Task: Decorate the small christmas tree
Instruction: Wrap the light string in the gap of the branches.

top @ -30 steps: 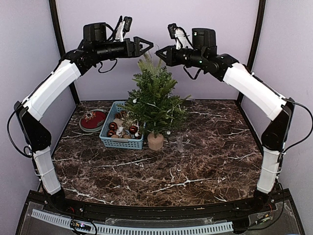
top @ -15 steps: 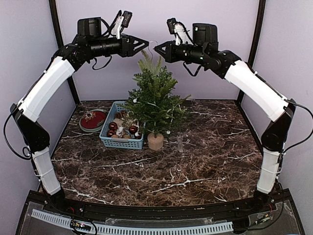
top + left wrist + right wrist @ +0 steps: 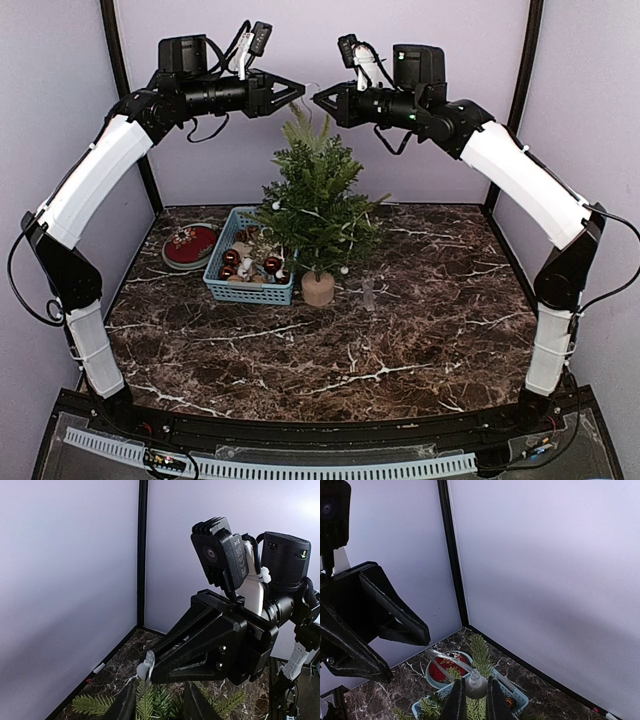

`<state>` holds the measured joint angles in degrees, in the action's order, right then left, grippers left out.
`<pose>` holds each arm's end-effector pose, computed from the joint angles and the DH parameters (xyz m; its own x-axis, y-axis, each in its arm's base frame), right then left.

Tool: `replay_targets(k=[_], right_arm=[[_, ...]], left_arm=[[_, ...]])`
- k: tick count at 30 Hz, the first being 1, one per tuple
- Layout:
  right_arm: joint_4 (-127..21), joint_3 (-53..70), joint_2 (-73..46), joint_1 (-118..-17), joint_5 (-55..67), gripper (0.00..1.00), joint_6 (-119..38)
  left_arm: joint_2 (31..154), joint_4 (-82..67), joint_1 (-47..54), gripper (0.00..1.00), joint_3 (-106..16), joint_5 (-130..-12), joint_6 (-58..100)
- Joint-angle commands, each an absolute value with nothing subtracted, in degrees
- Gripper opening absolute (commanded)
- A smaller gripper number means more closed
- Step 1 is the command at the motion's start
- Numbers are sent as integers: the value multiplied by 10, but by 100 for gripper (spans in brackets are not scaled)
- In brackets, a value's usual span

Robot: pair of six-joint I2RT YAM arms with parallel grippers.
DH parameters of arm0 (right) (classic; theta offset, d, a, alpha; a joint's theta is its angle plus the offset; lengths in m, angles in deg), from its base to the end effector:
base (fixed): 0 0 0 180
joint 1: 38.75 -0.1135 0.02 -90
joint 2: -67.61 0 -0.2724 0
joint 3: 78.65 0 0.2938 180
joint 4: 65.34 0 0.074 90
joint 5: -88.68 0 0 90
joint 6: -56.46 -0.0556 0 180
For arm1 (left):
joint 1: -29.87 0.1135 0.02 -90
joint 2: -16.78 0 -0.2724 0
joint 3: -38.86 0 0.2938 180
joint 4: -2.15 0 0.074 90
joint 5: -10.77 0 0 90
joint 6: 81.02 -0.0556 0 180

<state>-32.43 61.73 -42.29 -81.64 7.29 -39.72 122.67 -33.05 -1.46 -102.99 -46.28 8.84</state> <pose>0.3568 0.3428 0.5132 -0.1151 0.0383 -0.9926 -0.7746 0.6221 0.1139 0.3713 -0.2614 0.5496 0.0135 -0.0058 -0.9999 0.9009 0.4340 0.0097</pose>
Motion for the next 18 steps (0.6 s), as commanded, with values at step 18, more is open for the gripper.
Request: replay_targets(k=[18], right_arm=[[-324, 637, -425, -829, 76, 0, -380]], left_arm=[[1244, -331, -19, 6, -1056, -444, 86]])
